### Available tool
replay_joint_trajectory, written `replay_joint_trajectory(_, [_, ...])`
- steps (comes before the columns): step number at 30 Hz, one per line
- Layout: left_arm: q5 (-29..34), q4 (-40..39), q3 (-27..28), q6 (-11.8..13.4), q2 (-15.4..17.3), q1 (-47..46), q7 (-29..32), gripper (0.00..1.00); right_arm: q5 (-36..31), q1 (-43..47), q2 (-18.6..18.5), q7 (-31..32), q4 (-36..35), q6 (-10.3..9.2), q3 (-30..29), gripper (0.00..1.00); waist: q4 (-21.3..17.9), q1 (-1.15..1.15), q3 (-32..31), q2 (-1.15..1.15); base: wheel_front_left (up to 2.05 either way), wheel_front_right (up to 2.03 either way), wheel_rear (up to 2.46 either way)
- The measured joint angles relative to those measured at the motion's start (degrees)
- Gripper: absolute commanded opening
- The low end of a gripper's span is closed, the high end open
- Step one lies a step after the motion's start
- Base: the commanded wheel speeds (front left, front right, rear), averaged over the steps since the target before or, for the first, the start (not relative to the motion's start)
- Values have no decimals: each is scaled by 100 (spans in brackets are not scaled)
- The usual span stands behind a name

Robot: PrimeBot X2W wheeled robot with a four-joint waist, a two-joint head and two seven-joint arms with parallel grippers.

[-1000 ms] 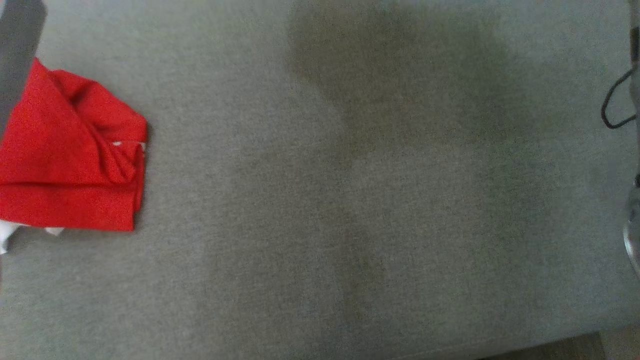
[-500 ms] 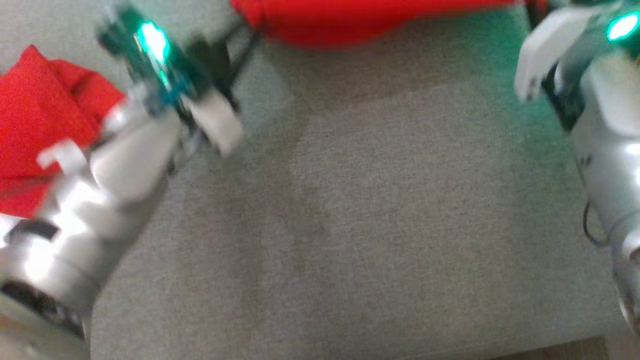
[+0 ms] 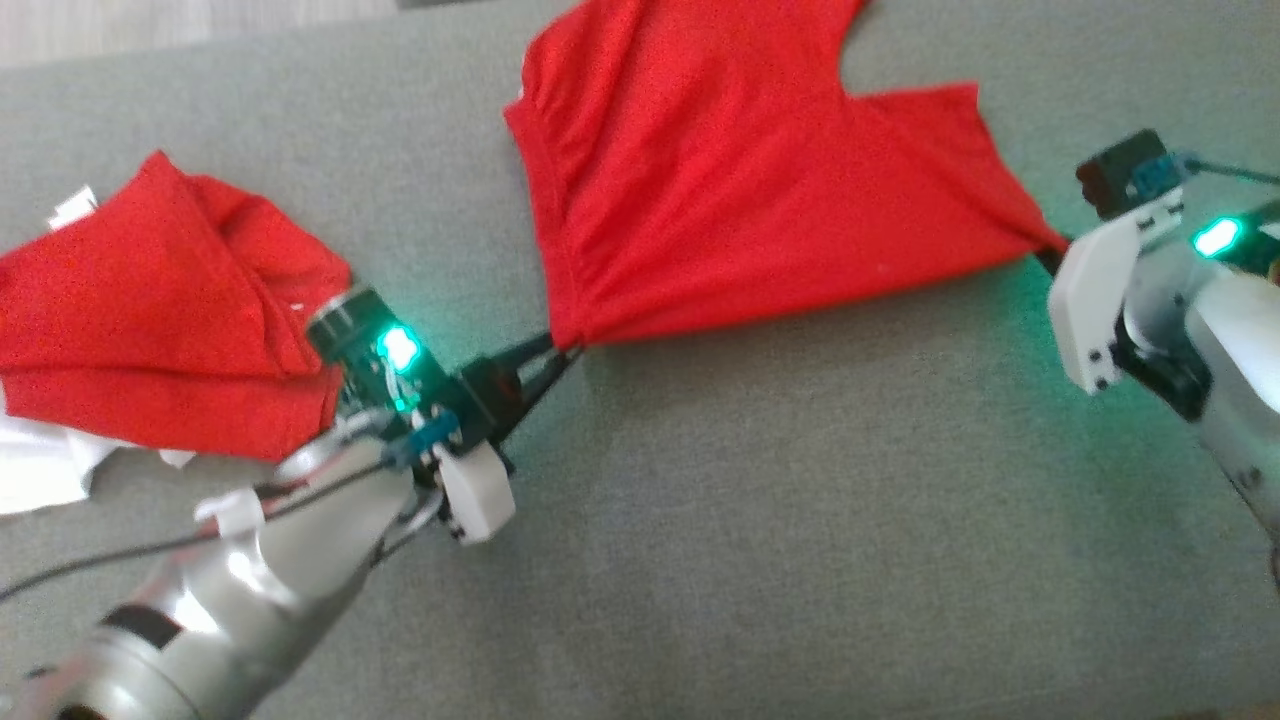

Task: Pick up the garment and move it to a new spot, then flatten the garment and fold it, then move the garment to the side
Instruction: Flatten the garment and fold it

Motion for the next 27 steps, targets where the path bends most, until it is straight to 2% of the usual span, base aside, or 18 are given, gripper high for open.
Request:
replay_joint_trajectory(7, [-220,-218,-52,213,1,703,2,0,1105,478,-820,670,-1116,0,764,0,-24,0,-574,0,0,0,0])
replay_joint_trajectory(12, [-433,-619,-162,307,92,1329,192,0,1699,930,-1341,1061,-1809,0,1038,0,-73,0,-1006,0,0,0,0])
replay_joint_trajectory(13, [-433,-619,-162,307,92,1329,192,0,1699,930,-1341,1061,-1809,0,1038,0,-73,0,-1006,0,0,0,0])
replay_joint_trajectory(14, [-524,-853,-191,354,155,1569,302,0,1893,1108,-1535,1173,-2080,0,1071,0,-102,-1,-1149,0,0,0,0])
replay_joint_trajectory(17, [-590,-1103,-221,422,222,1755,411,0,2072,1267,-1723,1263,-2341,0,1076,0,-129,0,-1259,0,0,0,0])
replay_joint_trajectory(20, [-671,-1577,-215,637,325,1900,577,0,2184,1490,-2035,1327,-2793,0,1005,0,-141,-1,-1336,0,0,0,0])
replay_joint_trajectory(27, [-750,-1940,-1,878,467,1813,711,0,1957,1457,-2057,1065,-2959,0,438,0,-60,1,-1148,0,0,0,0])
